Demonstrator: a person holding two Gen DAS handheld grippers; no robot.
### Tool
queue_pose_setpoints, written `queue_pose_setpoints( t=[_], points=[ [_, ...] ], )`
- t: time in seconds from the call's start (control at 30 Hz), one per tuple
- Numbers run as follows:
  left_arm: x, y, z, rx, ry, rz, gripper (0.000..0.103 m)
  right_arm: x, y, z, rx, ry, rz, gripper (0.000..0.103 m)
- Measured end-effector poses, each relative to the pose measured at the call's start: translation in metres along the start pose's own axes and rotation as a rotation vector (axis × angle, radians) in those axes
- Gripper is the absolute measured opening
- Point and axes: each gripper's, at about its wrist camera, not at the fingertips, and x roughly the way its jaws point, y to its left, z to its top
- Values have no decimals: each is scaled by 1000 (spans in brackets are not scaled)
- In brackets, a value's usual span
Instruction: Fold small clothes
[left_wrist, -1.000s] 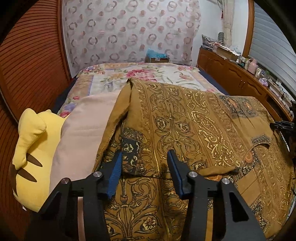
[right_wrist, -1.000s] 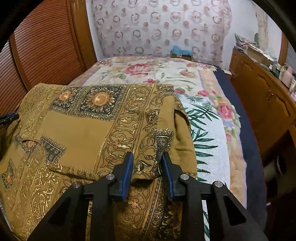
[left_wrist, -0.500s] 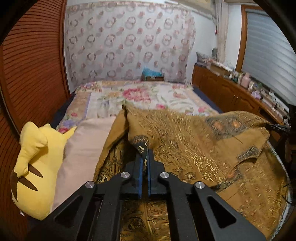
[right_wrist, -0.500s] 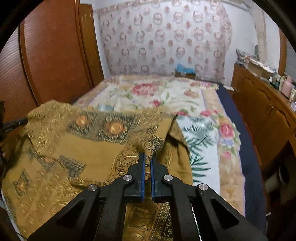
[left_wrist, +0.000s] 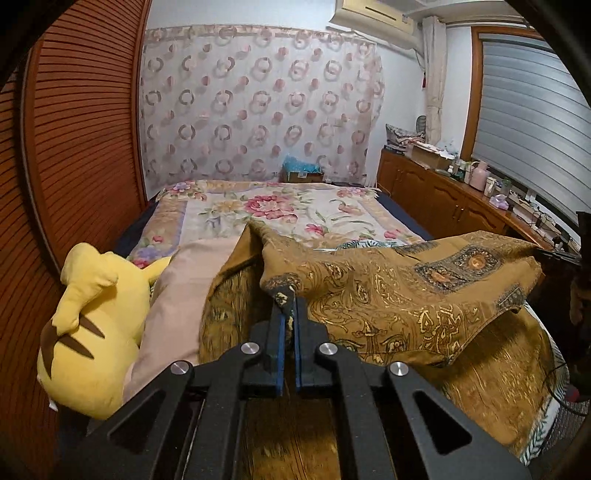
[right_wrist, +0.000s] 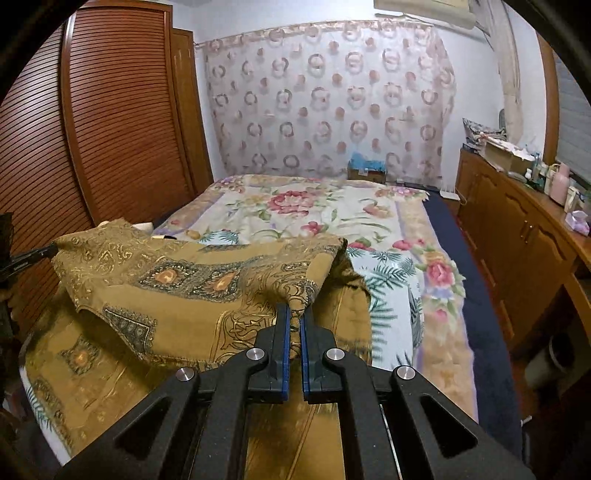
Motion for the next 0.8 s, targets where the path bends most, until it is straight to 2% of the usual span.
queue_pose_setpoints(
  t=[0.3, 0.8],
  points=[
    [-43, -8, -33, -3, -9, 2, 4, -53, 18, -42, -17, 21, 3, 4],
    [-97, -17, -74, -12, 53, -8, 4, -120, 33, -65, -29, 58, 5, 4]
  ],
)
